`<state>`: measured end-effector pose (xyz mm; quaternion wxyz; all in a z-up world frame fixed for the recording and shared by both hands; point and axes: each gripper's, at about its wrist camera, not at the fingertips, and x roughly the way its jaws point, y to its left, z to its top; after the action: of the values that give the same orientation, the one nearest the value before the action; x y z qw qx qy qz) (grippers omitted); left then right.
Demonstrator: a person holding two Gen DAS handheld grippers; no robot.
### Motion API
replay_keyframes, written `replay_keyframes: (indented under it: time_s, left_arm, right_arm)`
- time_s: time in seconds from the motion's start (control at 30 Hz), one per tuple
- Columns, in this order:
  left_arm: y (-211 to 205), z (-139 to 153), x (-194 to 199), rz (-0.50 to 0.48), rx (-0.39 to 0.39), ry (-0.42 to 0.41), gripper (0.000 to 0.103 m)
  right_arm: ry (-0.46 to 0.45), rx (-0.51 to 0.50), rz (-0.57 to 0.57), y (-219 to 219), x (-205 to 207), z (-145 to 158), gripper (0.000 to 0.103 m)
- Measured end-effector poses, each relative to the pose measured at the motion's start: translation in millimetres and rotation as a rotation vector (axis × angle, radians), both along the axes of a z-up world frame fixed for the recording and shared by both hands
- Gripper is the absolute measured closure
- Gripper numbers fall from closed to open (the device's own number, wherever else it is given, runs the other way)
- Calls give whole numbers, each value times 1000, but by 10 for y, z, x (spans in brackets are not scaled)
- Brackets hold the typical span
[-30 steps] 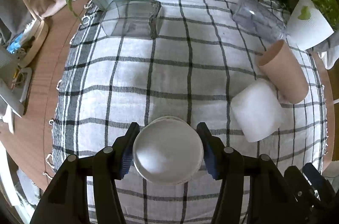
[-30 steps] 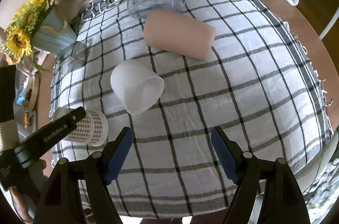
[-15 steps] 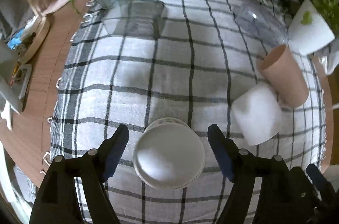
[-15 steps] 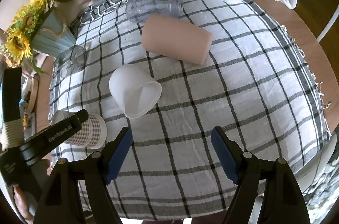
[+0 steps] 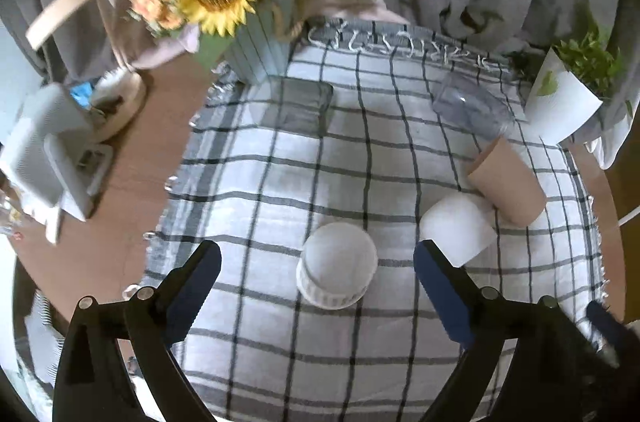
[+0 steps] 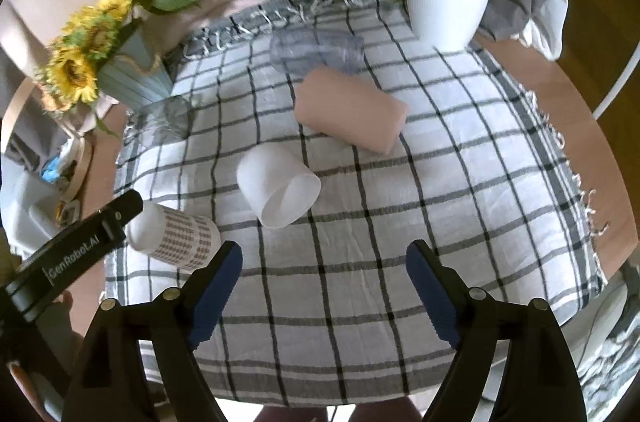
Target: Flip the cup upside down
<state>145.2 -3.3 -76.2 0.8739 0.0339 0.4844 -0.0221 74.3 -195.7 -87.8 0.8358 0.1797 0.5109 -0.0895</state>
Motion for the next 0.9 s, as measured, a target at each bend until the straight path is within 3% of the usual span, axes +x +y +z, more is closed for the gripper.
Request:
replay_keyframes:
  time_s: [0.23, 0.57, 0.7, 0.8, 0.9]
  left_arm:
    - [52, 184, -432, 3, 24, -72, 1]
    - [78, 231, -993, 0, 75, -112, 1]
    - [100, 275, -1143, -3, 48, -109, 1]
    - [139, 307, -1227, -11, 1, -95, 1]
    - [149, 343, -1316, -5, 3, -108, 1]
  right_arm:
    - [-101, -43, 12, -9, -305, 288, 14]
    - [-253, -114, 33, 44, -784, 581, 9]
    - [-301, -138, 61, 102, -935, 657, 8]
    - [-290, -120, 74, 135, -1000, 656, 7]
    - [-286, -104, 81, 168, -1068, 645, 7]
